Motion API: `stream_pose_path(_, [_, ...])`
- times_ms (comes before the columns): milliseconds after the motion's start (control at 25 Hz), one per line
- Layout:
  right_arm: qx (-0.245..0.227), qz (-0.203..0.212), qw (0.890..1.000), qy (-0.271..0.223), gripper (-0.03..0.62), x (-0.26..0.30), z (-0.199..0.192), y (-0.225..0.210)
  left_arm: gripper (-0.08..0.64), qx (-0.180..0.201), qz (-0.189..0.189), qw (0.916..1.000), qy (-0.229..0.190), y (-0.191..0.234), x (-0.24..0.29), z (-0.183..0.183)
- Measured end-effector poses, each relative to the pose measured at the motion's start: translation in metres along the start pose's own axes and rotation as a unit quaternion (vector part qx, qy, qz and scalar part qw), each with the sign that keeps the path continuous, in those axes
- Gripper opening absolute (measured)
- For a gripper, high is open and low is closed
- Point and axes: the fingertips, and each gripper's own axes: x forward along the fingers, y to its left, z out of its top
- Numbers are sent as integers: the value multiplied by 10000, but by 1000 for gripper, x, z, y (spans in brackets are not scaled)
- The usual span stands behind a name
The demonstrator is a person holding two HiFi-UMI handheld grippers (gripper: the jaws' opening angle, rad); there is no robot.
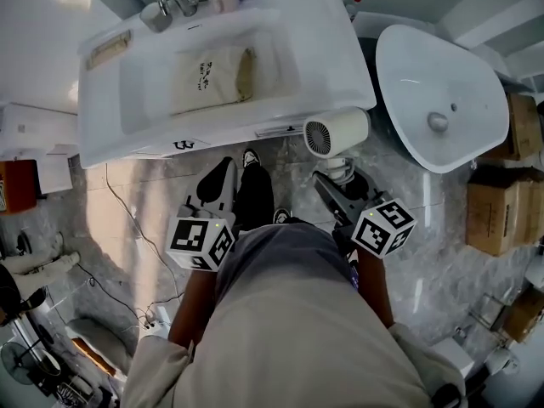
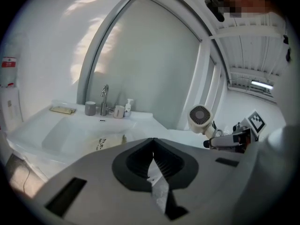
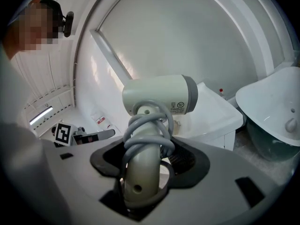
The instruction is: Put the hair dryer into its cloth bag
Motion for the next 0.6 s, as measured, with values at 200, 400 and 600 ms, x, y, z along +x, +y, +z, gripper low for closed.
stream_pose_path(200, [111,-263,9996,65,252,39,19,-24,8,-6,64,9997,219,42,27,20])
stream_pose_path(400, [243,-545,9981,148,252,73,33,-43,8,-149,107,9994,299,90,53,34])
stream_pose_path(600, [327,-783,9961,251,252,96,43,-47,8,-174,-18,9993,340,115,78,44])
